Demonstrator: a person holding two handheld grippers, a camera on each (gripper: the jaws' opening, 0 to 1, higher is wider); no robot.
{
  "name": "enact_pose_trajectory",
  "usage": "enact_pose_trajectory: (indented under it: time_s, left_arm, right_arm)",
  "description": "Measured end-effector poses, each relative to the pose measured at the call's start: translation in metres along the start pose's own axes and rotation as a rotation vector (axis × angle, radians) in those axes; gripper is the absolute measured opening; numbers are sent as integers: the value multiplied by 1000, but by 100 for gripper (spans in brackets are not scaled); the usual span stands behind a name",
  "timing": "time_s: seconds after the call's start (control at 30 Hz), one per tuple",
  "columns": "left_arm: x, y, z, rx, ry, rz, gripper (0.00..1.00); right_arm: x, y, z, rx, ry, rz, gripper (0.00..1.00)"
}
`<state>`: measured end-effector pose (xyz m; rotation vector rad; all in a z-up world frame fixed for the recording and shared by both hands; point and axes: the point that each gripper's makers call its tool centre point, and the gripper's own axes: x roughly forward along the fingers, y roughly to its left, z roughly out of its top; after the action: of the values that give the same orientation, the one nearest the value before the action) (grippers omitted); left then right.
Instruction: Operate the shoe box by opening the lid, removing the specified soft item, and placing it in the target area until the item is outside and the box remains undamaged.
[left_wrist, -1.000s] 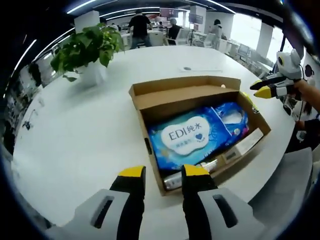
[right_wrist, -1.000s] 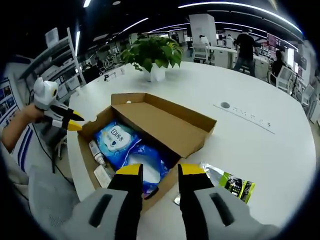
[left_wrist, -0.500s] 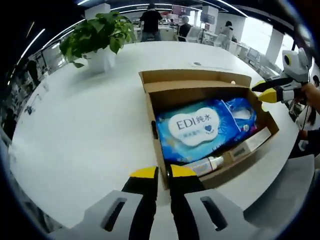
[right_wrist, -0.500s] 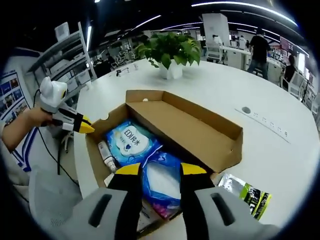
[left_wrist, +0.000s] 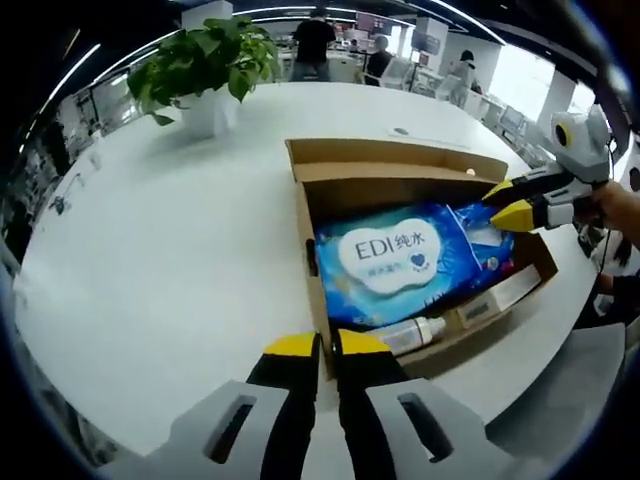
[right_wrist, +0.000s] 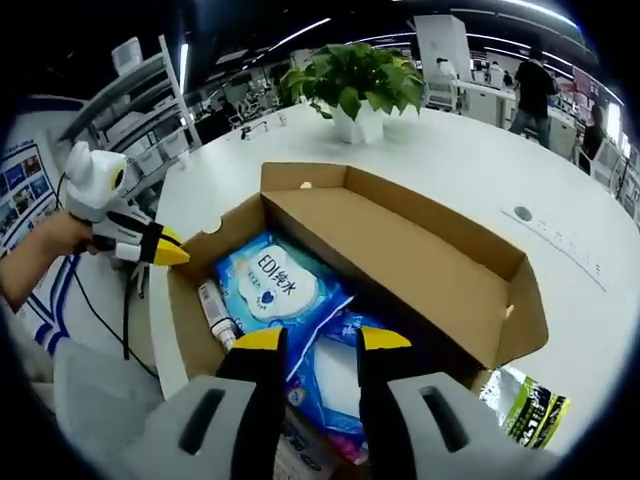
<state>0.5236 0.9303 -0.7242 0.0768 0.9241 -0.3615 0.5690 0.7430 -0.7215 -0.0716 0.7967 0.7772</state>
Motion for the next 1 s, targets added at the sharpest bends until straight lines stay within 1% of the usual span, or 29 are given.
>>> enact_pose_trajectory:
  time_s: [0.2, 0.33, 0.47, 0.53, 0.73, 0.8, 0.87, 0.93, 1.0]
  left_arm:
    - [0, 0, -1, -1, 3, 5, 3]
    - [1, 1, -1, -9, 1, 7, 3]
    - [1, 2, -1, -13, 0, 7, 3]
    - [2, 2, -1, -13, 1, 7, 3]
    - [3, 4, -1, -20, -1, 9, 3]
    - [3, 4, -1, -22, -2, 9, 3]
    - [2, 3, -1, -22, -2, 9, 3]
    - [2, 3, -1, -22, -2, 9, 3]
    - [2, 3, -1, -23, -3, 7, 3]
  right_arm:
    - [18, 4, -7, 9, 35, 11, 24]
    - [26, 6, -9, 19, 46, 15, 23]
    - [33, 8, -9, 27, 47, 19, 20]
    - [36, 10, -8, 36, 50, 24, 20]
    - [46, 8, -11, 65, 61, 10, 18]
    - [48, 8, -13, 75, 68, 7, 14]
    - [49, 9, -14, 68, 72, 1, 5]
    - [49, 9, -14, 80, 72, -2, 4]
    - [48, 9, -15, 120, 75, -11, 3]
